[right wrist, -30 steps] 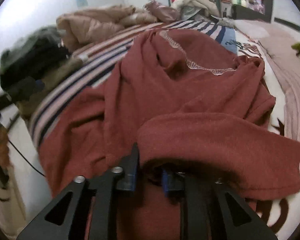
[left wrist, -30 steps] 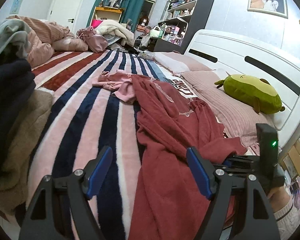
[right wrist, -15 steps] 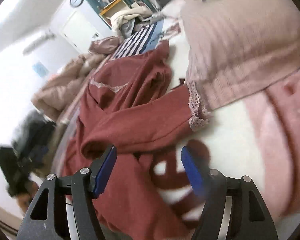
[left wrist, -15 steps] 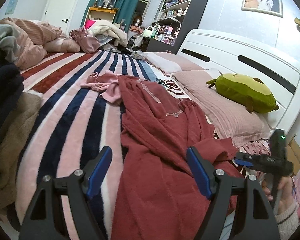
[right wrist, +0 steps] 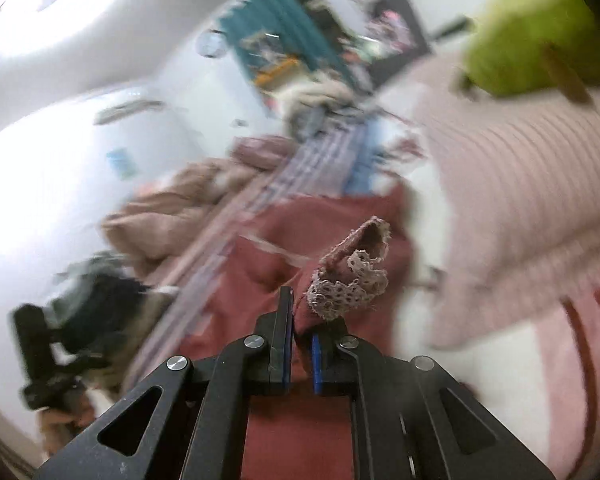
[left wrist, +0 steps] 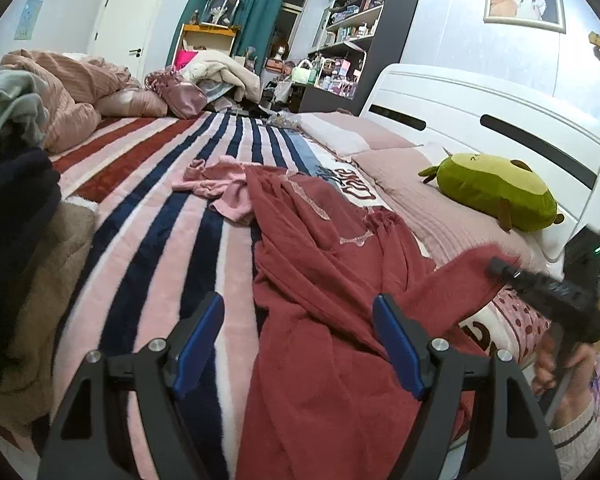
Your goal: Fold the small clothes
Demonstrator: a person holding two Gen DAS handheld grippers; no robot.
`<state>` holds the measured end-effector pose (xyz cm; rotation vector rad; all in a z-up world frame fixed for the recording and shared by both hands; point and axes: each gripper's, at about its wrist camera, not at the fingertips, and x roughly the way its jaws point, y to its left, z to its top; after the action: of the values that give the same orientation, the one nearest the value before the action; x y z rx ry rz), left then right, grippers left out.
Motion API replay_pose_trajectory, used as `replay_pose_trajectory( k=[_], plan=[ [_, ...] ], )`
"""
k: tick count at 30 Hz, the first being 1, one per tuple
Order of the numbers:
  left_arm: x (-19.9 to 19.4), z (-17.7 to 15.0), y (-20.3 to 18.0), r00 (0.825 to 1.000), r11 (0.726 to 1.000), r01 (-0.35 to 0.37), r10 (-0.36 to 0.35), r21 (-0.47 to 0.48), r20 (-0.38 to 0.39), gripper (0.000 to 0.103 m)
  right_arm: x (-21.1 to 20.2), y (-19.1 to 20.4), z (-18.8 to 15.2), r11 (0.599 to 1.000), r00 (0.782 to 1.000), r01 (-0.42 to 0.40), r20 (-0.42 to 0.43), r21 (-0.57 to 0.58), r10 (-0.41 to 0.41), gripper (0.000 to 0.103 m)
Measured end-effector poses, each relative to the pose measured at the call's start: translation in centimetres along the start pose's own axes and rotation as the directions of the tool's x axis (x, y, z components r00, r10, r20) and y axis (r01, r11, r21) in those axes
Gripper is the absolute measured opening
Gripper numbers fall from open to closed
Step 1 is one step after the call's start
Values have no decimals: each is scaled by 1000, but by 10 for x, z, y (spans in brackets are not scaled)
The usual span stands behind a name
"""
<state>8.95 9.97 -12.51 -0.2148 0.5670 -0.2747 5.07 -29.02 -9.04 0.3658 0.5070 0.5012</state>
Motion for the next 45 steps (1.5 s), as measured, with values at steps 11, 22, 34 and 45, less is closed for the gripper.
replay_pose_trajectory(
  k=[11, 22, 34, 45],
  plan=[
    [-44, 7, 42, 995, 997, -73, 74, -16, 61, 73, 100, 137, -91, 901, 817, -421, -476, -104, 327, 4],
    [-13, -1, 7, 999, 998, 45, -45, 34, -13, 73, 59, 105, -71, 919, 849, -368, -455, -142, 270, 58],
    [76, -47, -120, 948, 938, 211, -128, 275, -290, 54, 4, -30, -32, 996, 971, -77, -226, 40, 84, 61],
    [74, -32, -115, 965, 950, 151, -82, 272, -249, 2, 11, -48, -38, 991, 967, -108, -224, 73, 122, 61]
  ],
)
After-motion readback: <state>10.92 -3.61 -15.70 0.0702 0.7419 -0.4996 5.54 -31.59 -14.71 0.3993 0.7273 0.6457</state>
